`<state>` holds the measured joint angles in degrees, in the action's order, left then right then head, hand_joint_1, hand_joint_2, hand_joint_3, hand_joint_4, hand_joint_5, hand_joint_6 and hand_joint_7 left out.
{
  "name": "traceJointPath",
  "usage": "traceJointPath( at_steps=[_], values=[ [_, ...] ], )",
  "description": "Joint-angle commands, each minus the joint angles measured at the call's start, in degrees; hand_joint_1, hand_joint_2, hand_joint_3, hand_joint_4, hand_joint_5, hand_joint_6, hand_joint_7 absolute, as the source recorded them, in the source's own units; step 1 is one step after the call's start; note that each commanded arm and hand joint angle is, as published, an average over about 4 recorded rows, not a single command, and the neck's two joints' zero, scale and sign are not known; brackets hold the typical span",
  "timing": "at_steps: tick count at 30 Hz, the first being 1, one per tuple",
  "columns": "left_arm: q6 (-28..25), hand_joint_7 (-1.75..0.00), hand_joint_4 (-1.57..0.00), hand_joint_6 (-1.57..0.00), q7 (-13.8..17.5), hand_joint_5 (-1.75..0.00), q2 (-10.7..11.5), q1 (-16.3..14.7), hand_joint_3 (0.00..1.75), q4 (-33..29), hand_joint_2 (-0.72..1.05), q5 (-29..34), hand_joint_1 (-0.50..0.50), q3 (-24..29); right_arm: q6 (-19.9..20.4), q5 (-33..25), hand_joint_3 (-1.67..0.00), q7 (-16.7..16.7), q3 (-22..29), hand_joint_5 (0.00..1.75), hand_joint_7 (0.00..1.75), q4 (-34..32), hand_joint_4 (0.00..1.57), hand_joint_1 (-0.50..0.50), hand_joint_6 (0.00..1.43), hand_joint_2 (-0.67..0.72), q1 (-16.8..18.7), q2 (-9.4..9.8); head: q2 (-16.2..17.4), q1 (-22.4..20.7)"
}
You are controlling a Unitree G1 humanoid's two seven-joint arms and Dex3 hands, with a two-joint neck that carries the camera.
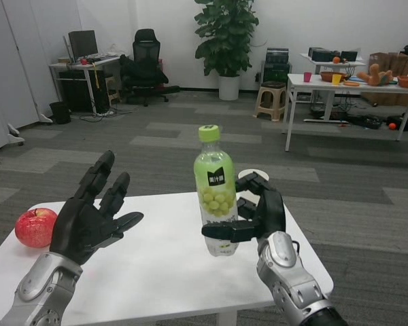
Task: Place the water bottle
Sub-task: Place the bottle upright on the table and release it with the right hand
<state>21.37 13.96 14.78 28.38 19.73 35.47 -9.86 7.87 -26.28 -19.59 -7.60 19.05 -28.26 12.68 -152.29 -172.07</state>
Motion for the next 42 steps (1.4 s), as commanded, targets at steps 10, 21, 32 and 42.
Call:
traceJointPath(
  at_steps=[10,21,32,42],
  values=[
    [0.12,0.0,0.0,0.0,0.1,0.0,0.77,-0.52,0.09,-0.48,0.69,0.3,-0.5,0.41,12.48,-7.95,-0.32,0.96,-6.99,1.45,1.61,15.36,1.24,0.42,0.87,0.06,-3.6,-1.74,1.1,0.27],
    [0.08,0.0,0.0,0.0,0.1,0.0,0.77,-0.5,0.09,-0.13,0.69,0.3,-0.5,0.25,16.43,-9.91,-0.22,1.53,-10.68,1.45,1.61,30.83,1.55,0.38,1.11,0.09,-9.14,-3.69,1.94,0.24],
    [0.08,0.0,0.0,0.0,0.1,0.0,0.77,-0.08,0.09,0.18,0.69,0.3,-0.5,0.28,17.62,-9.84,-0.1,1.99,-13.03,1.45,1.61,36.12,1.57,0.33,1.28,0.09,-11.2,-3.82,1.72,0.55],
    [0.08,0.0,0.0,0.0,0.13,0.0,0.71,0.36,0.09,0.29,0.69,0.3,-0.5,-0.08,17.62,-10.0,-0.08,2.81,-13.34,1.45,1.61,38.69,1.57,0.33,1.31,0.09,-11.05,-3.6,2.37,0.68]
  ],
)
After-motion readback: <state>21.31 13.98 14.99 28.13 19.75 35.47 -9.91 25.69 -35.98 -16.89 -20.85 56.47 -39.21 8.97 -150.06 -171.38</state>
